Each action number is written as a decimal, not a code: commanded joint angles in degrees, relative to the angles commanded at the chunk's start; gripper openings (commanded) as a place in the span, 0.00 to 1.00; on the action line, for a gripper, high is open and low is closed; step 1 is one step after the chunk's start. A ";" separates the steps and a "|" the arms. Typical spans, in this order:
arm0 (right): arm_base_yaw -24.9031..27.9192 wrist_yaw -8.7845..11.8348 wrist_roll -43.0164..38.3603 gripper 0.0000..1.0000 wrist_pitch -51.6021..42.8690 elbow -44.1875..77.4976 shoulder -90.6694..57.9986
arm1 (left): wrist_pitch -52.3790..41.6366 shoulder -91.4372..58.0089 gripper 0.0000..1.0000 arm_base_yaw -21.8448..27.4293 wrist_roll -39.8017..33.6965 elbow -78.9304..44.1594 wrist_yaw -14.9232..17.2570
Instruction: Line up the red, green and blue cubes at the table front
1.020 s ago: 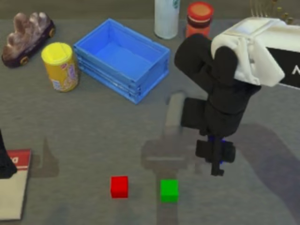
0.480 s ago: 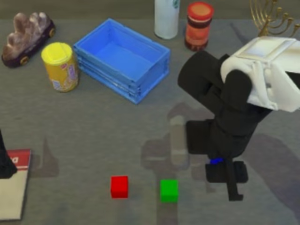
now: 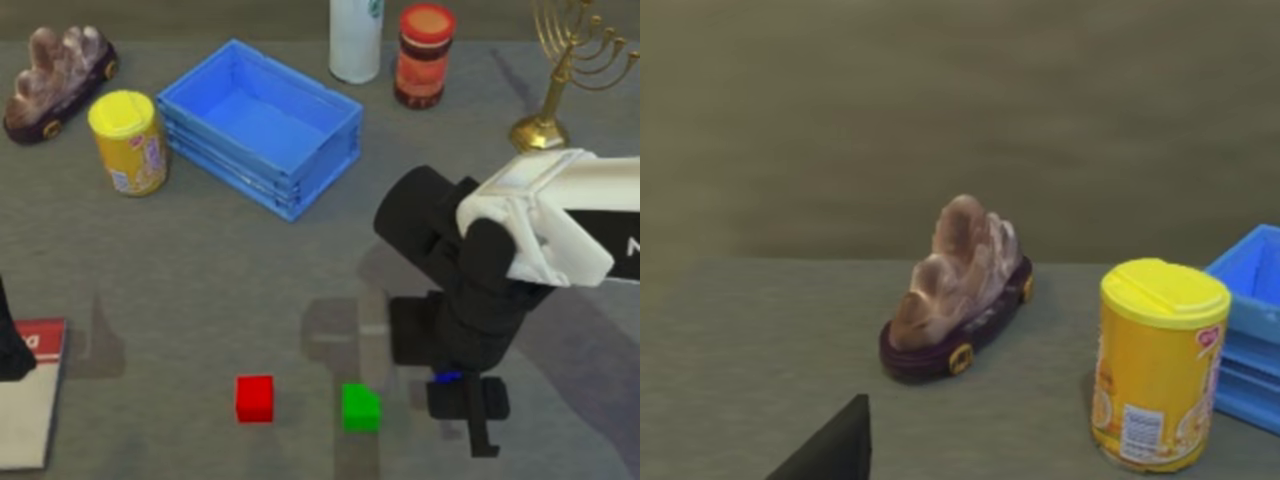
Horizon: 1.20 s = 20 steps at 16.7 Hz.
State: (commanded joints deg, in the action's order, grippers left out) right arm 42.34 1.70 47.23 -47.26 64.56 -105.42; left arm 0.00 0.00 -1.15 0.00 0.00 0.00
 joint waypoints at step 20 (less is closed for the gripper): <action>0.09 -0.07 0.03 1.00 2.43 -1.76 -1.05 | 0.00 0.00 1.00 0.00 0.00 0.00 0.00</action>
State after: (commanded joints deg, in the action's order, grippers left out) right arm 42.43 1.63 47.26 -44.82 62.80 -106.47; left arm 0.00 0.00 -1.15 0.00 0.00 0.00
